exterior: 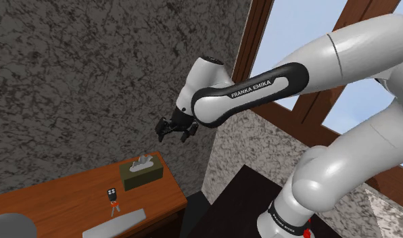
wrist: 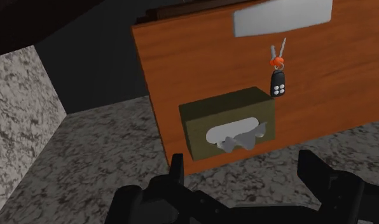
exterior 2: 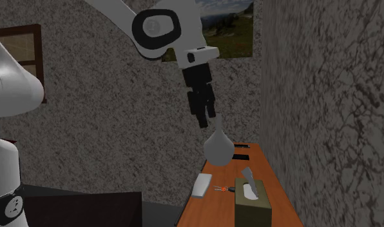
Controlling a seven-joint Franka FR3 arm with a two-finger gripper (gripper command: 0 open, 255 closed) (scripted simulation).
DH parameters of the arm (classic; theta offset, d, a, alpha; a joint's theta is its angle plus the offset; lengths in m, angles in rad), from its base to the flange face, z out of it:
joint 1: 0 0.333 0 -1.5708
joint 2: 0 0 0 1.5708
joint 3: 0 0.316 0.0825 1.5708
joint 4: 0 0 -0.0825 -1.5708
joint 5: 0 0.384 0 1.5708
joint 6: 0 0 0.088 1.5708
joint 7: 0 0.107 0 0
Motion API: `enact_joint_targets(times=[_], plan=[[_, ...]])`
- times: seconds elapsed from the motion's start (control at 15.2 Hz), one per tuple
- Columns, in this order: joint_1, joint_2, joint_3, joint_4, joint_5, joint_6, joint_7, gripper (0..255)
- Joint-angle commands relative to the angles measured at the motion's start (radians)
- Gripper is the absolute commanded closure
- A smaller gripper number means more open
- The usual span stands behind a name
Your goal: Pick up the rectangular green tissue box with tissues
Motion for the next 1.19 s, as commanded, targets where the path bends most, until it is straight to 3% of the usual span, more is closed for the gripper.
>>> enact_joint_targets(times=[0.0,0.26,0.53,0.66,0.79,0.99,1.12], plan=[[-0.017,0.071,0.036,0.007,-0.014,0.084,0.072,0],[-0.077,0.25,0.112,0.057,-0.133,0.238,0.268,0],[-0.096,0.443,0.114,0.141,-0.418,0.351,0.583,0],[-0.044,0.535,0.049,0.199,-0.566,0.387,0.748,0],[0.032,0.619,-0.035,0.264,-0.671,0.415,0.881,0],[0.142,0.735,-0.151,0.365,-0.753,0.451,1.023,0],[0.165,0.758,-0.179,0.37,-0.771,0.472,1.041,0]])
